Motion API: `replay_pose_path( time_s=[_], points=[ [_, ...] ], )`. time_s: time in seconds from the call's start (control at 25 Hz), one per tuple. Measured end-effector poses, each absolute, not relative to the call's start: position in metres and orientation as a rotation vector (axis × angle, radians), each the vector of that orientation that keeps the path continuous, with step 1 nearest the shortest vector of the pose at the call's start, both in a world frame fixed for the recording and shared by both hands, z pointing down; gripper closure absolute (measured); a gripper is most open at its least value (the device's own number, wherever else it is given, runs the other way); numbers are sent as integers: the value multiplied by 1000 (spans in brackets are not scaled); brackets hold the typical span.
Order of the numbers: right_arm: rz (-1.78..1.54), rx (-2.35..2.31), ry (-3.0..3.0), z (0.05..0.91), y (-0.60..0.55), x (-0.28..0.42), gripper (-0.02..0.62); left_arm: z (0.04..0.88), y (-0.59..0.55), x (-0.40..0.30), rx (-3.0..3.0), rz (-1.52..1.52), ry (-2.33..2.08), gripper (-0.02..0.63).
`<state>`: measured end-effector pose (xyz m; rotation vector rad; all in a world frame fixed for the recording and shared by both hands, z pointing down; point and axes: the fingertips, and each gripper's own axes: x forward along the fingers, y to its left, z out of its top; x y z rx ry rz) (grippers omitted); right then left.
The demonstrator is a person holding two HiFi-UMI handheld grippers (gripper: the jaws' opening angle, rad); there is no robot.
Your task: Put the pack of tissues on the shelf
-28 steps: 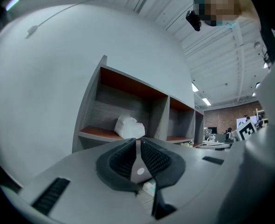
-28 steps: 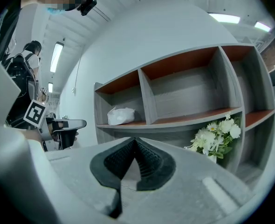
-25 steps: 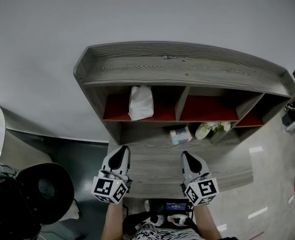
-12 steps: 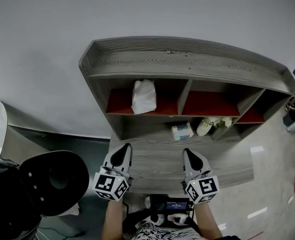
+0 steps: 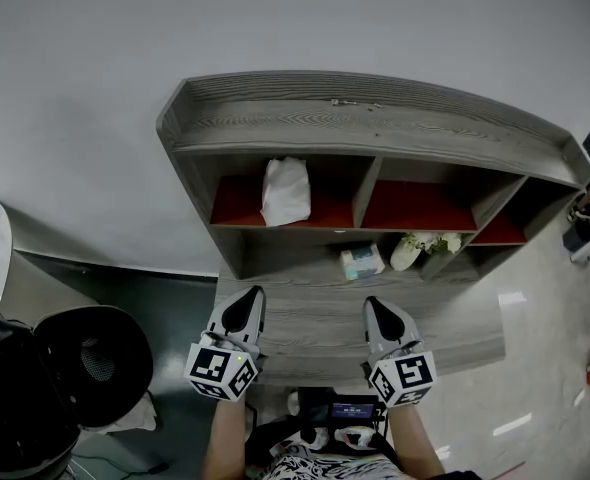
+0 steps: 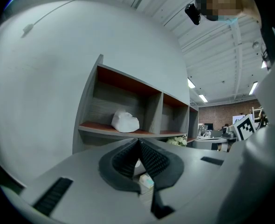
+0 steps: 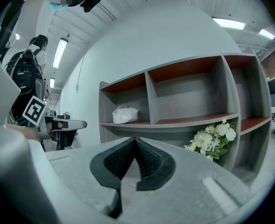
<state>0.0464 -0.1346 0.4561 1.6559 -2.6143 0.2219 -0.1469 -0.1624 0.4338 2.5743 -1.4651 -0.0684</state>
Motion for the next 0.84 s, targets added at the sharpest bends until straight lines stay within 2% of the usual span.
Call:
replay_pose_path(
  time_s=[0.2, 0.84],
  points=[
    [229, 1678, -2598, 459, -135, 49, 591, 427, -161, -149, 2564, -155, -1414, 598],
    [286, 1701, -2611, 457, -130, 49, 592, 432, -161, -152, 2558, -162, -1398, 598]
  ],
)
